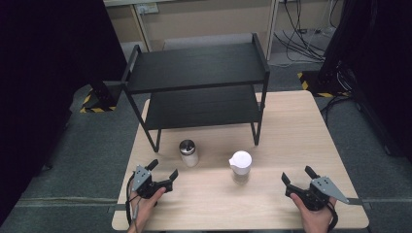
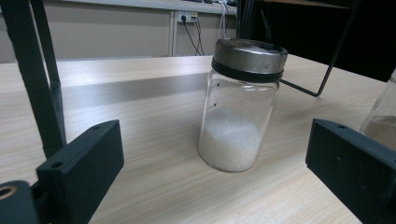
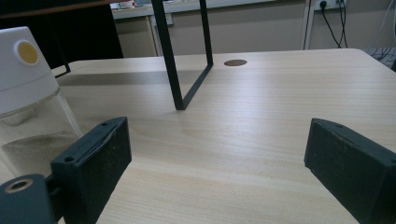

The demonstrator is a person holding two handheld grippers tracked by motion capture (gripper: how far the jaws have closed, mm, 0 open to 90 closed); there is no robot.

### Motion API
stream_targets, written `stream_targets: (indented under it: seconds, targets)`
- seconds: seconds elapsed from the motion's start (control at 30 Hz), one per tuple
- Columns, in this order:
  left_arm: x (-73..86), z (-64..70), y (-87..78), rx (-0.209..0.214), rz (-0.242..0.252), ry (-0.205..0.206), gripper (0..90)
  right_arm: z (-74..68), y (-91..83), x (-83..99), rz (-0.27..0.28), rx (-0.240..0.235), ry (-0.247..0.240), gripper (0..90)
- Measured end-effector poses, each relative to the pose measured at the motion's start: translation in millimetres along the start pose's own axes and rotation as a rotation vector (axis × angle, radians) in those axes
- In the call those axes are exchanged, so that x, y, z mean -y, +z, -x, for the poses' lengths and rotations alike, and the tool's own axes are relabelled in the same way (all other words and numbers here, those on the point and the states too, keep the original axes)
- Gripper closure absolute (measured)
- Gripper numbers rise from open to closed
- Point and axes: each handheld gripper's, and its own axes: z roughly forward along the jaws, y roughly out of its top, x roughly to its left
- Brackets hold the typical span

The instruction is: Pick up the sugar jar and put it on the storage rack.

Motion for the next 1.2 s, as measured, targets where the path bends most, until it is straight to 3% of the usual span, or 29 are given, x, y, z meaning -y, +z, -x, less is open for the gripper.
stream_targets:
  seconds: [1.2]
  targets:
    - [-23.2,11.5,68.7,0.056,-0.082,0.062,7.8,0.2,1.4,-1.0,-0.005,-0.004,0.002,7.8]
